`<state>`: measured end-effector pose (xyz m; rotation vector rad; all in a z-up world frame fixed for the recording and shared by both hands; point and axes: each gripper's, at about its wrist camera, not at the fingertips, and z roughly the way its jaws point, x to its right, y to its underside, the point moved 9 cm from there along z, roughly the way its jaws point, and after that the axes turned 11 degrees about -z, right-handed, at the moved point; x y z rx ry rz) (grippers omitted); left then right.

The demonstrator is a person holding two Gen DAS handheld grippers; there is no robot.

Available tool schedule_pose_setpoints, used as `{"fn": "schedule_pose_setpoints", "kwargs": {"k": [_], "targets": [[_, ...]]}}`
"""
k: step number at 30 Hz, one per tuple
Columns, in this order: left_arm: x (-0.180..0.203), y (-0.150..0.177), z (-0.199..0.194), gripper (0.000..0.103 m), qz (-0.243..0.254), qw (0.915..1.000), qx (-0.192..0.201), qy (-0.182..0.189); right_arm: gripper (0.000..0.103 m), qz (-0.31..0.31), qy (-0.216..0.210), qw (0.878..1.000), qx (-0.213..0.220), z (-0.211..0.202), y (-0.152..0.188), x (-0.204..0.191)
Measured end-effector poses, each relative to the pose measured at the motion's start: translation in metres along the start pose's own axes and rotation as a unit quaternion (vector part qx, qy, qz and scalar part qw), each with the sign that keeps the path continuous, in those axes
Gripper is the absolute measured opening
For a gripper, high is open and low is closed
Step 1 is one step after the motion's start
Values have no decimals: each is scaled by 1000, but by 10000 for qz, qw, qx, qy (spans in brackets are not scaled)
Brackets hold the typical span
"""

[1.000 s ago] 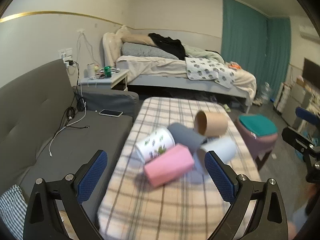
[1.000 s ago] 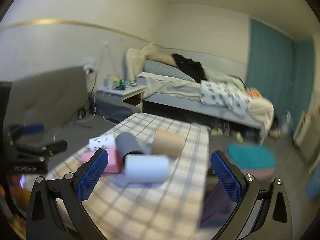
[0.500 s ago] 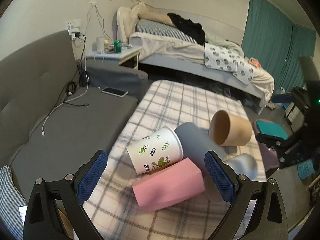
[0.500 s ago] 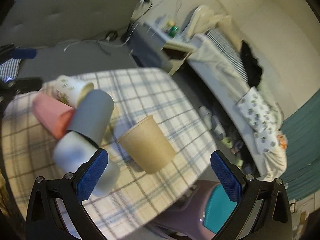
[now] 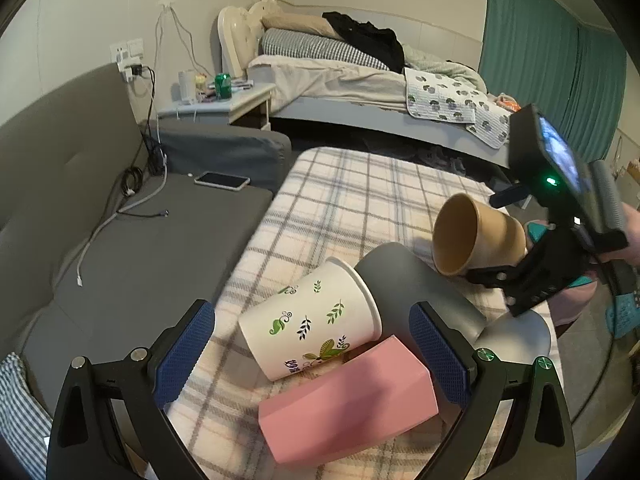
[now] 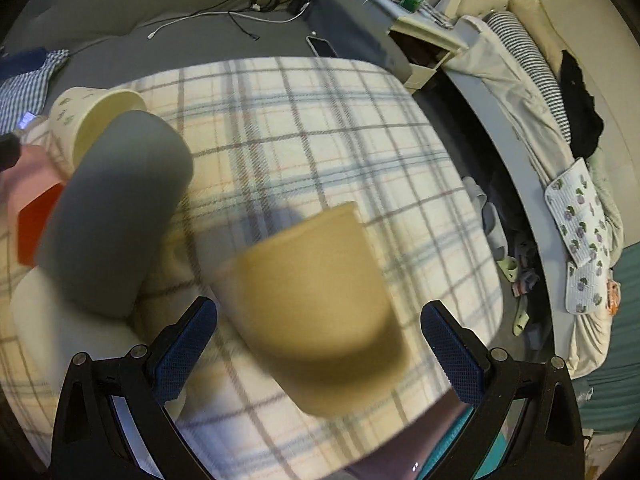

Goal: Flip cup upside down
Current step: 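Reach the right gripper to the tan kraft cup and grasp it, then lift the tan cup with the right gripper and bring it toward the left gripper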

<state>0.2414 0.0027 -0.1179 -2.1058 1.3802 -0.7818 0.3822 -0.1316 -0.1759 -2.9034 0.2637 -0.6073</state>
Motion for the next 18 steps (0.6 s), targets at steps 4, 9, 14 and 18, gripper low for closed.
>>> {"fn": "schedule_pose_setpoints", "kwargs": {"k": [4,9,14,18], "targets": [[-5,2,4,101,-5,10000,-45,-62,97,368,-110,9993,29,16,-9,7],[-7,-1,-4,101,-101,9999,-13,-28,95,952,-42,9954,131,8,-9,16],[-2,-5,-27,101,-98,9999,58,56,94,1583,190,9866,336,-40,-5,18],[1,-9,-58,101,-17,9996,222,164,94,2030,323,9777,429,-99,-1,3]]}}
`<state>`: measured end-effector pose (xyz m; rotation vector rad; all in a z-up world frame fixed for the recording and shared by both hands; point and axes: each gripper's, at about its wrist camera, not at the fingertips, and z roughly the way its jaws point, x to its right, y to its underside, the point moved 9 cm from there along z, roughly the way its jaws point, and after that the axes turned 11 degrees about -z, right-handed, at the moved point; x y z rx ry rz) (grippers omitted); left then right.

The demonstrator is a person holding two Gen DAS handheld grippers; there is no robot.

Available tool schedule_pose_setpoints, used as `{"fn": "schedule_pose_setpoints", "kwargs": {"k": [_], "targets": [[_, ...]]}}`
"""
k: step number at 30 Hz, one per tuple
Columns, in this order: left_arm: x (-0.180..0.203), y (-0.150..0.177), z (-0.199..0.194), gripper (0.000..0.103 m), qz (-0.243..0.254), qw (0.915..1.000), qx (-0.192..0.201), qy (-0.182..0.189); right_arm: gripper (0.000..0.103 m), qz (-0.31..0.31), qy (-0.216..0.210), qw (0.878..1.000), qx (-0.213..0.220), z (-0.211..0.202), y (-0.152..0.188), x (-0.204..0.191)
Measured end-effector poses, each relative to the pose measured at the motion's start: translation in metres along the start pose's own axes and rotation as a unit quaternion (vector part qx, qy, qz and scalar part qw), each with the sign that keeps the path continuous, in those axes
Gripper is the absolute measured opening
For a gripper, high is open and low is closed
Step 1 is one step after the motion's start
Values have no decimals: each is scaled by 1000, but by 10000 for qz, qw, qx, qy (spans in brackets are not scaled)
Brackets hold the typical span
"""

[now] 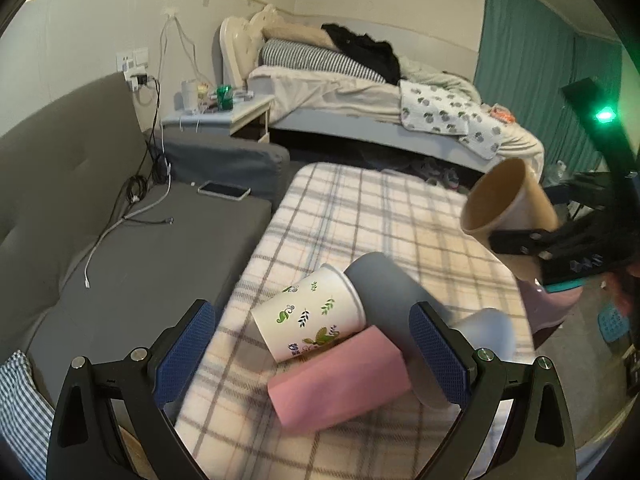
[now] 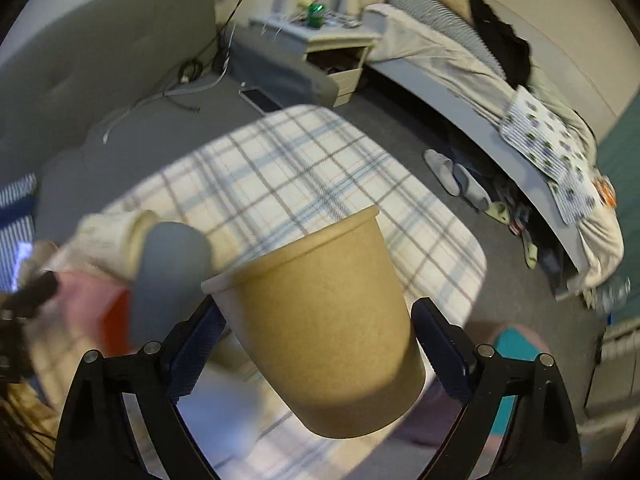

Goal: Flip cup upside down
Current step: 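Lift the tan cup with the right gripper and bring it toward the left gripper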

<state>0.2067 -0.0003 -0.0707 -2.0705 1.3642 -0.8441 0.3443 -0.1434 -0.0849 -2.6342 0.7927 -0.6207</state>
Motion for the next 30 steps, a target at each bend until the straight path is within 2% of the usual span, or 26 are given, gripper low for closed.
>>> {"fn": "schedule_pose_setpoints", "kwargs": {"k": [5,8,10,13,18,20,24,30], "targets": [[-6,-2,-40,101,56,9997,200,146,94,654,255,9974,-140,-72,25,-25],[-20,3,-66,101,111,9993,287,200,94,1353,146,9906,-127,-107,47,-48],[-32,7,-78,101,144,9992,336,167,94,1826,-6,9832,-48,-122,62,-66],[-48,17,-92,101,194,9990,362,182,94,2604,-154,9653,137,-135,86,-102],[-76,33,-101,101,229,9989,394,91,94,3737,-693,9247,232,-119,112,-162],[-86,38,-95,101,157,9994,304,-8,94,3962,-735,9150,216,-107,117,-180],[-99,40,-86,101,99,9993,342,-149,94,4252,-703,9022,156,-80,120,-201],[-111,49,-63,101,-52,9996,127,-236,94,4399,-498,8967,24,-40,121,-195]]}}
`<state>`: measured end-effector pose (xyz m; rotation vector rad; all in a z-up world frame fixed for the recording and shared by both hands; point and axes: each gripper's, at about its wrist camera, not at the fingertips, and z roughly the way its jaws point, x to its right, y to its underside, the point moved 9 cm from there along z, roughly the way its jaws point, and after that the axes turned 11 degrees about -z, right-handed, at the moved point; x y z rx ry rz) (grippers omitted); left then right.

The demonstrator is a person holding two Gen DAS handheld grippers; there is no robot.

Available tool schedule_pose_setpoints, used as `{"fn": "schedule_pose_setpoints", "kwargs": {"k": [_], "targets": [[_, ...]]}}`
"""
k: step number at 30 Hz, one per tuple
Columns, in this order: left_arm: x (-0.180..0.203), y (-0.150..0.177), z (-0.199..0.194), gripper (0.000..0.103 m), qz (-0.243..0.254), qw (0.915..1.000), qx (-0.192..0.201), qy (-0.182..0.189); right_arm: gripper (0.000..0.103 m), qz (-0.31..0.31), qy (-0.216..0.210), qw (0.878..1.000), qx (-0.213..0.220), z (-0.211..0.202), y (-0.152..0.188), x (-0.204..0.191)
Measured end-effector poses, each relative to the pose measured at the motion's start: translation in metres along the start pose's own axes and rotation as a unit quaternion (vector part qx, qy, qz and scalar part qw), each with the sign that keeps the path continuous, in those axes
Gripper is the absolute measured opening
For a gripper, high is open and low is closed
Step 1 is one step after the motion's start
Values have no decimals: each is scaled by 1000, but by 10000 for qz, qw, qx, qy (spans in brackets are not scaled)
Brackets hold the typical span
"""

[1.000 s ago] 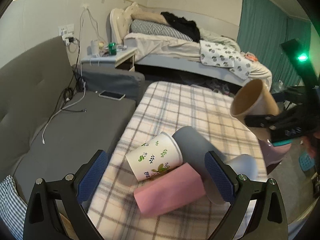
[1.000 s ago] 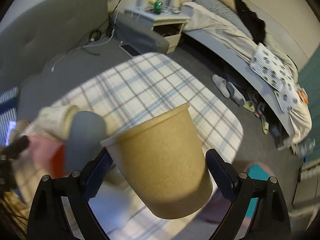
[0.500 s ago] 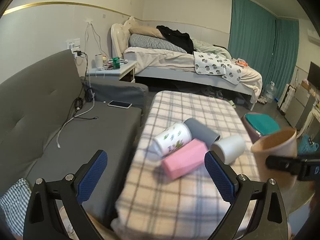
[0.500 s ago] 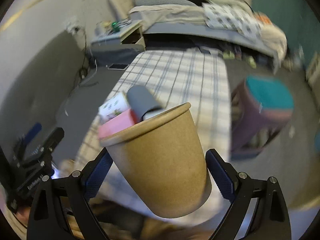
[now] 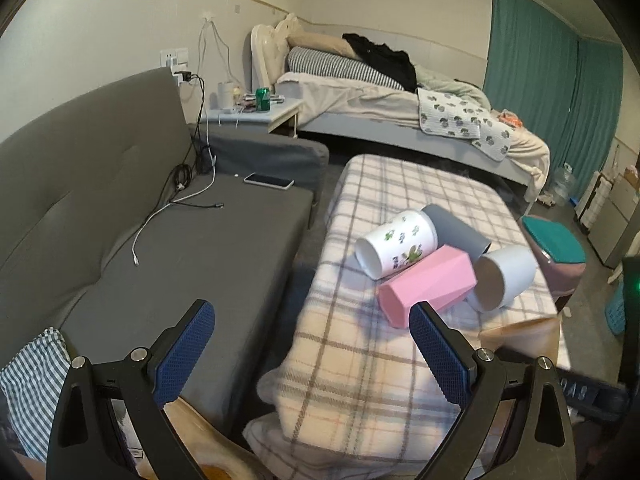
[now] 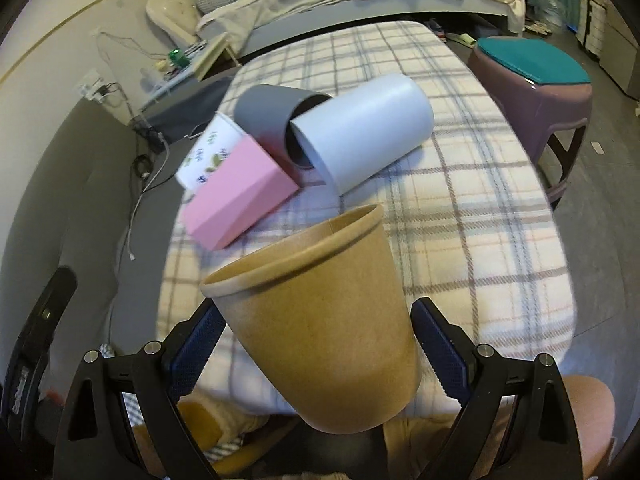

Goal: Flip cup upside down
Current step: 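Lift the tan cup with the right gripper and bring it toward the left gripper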

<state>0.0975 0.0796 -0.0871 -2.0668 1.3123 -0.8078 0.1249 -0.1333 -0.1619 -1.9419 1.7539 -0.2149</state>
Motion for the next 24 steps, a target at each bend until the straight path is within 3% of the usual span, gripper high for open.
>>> {"fn": "schedule_pose_setpoints", "kwargs": {"k": [4,11,16,20,24], "targets": [[-2,8,13,101,70,9998,-121,-113,93,40,164,9997,194,10,-11,5],[6,17,22,101,213,9994,-202,-163,96,47,-39,9990,444,17,-21,6],[27,16,13,101,389,9992,-57,-65,98,-462,93,9927,1107,-27,-31,2],[46,19,1,101,369,9993,-33,109,102,-1057,516,9776,1743,-76,-36,8],[69,25,-13,101,253,9988,-16,418,103,-1181,948,9641,2180,-109,-31,32]]}}
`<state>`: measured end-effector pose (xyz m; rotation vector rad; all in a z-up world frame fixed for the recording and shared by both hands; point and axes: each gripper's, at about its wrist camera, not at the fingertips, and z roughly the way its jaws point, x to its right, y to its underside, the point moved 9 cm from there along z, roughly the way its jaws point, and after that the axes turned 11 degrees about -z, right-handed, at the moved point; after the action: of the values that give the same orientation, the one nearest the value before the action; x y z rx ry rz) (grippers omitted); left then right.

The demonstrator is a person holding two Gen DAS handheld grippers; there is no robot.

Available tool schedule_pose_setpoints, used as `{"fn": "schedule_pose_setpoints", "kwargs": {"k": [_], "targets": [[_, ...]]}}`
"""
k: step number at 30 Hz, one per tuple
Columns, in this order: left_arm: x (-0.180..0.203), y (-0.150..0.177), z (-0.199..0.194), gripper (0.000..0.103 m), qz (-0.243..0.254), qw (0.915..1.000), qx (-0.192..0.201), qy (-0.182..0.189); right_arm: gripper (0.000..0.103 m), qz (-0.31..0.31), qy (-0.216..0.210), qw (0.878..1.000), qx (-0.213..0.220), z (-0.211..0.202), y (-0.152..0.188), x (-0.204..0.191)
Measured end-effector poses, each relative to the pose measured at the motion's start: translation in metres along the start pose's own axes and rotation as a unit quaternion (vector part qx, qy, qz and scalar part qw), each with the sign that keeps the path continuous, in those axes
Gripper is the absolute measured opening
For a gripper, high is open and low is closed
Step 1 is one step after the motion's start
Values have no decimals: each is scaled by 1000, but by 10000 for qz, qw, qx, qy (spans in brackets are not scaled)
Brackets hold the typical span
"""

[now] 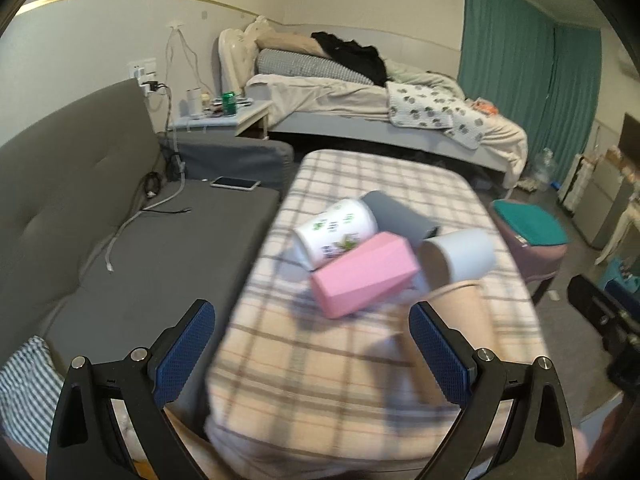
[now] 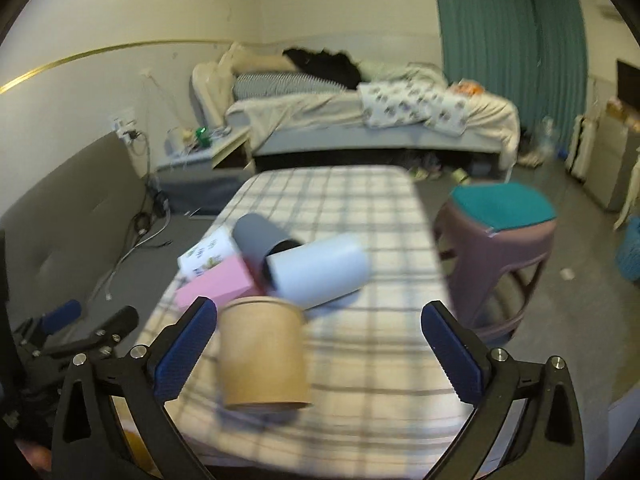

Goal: Flip cup upside down
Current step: 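Lift the tan cup with the right gripper and bring it toward the left gripper, then grasp the tan cup with the left gripper while the right gripper releases it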

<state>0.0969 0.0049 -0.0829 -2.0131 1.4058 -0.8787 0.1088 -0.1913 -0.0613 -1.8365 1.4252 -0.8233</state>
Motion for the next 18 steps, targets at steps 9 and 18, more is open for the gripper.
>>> {"fn": "schedule_pose_setpoints", "kwargs": {"k": [9,18], "targets": [[57,36,7,101,-29,9981,-364,506,103,-38,978,9949,229,-9,14,56],[79,65,33,101,-16,9960,-655,604,103,315,948,9944,355,-3,28,84]]}}
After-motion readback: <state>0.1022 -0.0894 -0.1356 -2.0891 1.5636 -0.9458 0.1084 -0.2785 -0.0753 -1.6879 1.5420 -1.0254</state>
